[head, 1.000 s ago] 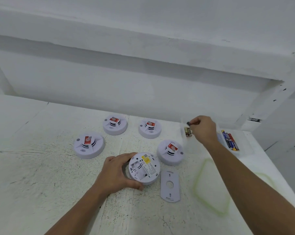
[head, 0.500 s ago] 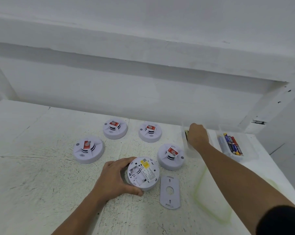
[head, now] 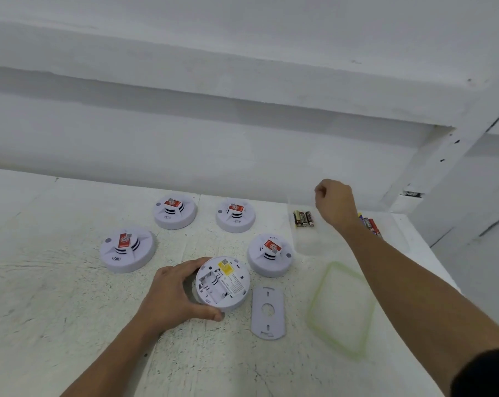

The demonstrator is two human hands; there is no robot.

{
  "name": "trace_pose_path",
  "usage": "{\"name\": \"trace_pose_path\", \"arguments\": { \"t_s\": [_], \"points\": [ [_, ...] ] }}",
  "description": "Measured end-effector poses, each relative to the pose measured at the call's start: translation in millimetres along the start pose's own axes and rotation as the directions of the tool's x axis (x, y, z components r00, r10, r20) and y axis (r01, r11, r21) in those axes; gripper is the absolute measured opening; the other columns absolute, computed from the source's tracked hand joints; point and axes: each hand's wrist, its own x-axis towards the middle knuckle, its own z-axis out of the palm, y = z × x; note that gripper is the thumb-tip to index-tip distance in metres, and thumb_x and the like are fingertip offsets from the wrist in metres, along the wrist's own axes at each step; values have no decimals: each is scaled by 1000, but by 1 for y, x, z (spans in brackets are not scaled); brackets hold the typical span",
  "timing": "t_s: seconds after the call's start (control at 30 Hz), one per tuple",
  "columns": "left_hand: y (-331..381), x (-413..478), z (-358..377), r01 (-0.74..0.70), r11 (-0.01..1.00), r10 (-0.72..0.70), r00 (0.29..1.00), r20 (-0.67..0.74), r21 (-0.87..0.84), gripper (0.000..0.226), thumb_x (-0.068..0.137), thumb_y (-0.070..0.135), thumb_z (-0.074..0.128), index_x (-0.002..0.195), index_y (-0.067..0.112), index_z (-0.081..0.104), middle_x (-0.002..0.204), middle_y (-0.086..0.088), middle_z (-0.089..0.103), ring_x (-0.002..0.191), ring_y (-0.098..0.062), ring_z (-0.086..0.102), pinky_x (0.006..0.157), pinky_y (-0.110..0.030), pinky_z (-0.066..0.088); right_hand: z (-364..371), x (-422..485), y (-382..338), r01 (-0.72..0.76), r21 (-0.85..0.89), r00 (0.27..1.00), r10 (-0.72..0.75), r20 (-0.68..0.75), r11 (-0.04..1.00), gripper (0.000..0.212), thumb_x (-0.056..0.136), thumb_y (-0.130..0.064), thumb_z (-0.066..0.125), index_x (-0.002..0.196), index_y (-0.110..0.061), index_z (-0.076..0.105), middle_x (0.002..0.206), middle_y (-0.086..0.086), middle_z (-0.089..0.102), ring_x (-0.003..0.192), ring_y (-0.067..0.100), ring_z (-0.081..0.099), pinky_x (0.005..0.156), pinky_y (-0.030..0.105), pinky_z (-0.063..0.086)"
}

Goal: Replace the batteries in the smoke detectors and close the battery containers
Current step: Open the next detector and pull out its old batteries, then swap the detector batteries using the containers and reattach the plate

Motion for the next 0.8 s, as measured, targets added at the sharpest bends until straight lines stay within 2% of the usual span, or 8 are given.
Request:
{"name": "trace_pose_path", "arguments": {
  "t_s": [0.17,0.33,0.43,0.5,0.57,0.63,0.73,0.8],
  "points": [
    [7,-1,-2,-8,1000,8,1000,-10,-28,92,28,63,90,113,52,58,106,39,62,101,11,58,93,-28,48,-30,5,40,-172,41,977,176,-122,984,22,83,4,48,95,0,65,98,15,68,93,31,61,75,26,41],
    [10,-2,-3,-12,999,12,1000,-4,-30,92,25,64,89,111,52,57,103,42,61,99,14,58,80,-11,42,-40,-3,83,-327,-116,932,341,128,938,26,81,6,52,104,9,64,111,25,64,103,39,59,86,41,51],
    [12,-2,-3,-9,999,9,1000,-1,-38,93,26,62,90,112,51,57,104,40,62,100,14,58,81,-12,42,-37,-8,95,-316,-183,906,354,234,931,30,86,5,46,109,6,64,112,24,63,101,41,59,82,39,49],
    [12,-2,-2,-4,999,4,1000,7,-40,93,27,60,91,114,49,58,104,37,64,100,13,59,81,-12,43,-34,-10,98,-264,-218,898,322,300,940,23,84,7,43,92,2,64,89,24,63,84,38,60,65,35,46],
    [12,-3,-2,5,999,-5,1000,5,-37,94,27,60,92,115,48,59,103,36,65,100,13,59,81,-13,44,-31,-10,103,-220,-254,899,297,322,942,22,81,5,43,63,-6,48,60,14,45,61,28,46,52,30,29],
    [12,-3,-2,11,999,-11,1000,0,-32,97,26,64,89,116,47,60,103,34,66,100,12,59,83,-15,44,-29,-11,108,-221,-247,907,292,303,943,28,79,5,45,56,-10,40,54,10,40,53,22,36,50,28,24],
    [16,-3,-3,-3,999,3,1000,4,-33,94,27,64,89,115,48,59,105,36,64,101,13,58,84,-16,44,-27,-13,112,-245,-195,929,288,235,950,17,81,5,50,75,-4,63,73,17,61,65,29,51,58,28,38],
    [17,-3,-3,-12,999,12,1000,5,-37,91,28,63,89,113,51,58,105,38,63,101,14,58,82,-11,42,-25,-13,114,-274,-147,930,301,211,950,17,82,5,51,88,1,66,86,20,66,72,32,55,61,30,41]
  ]
}}
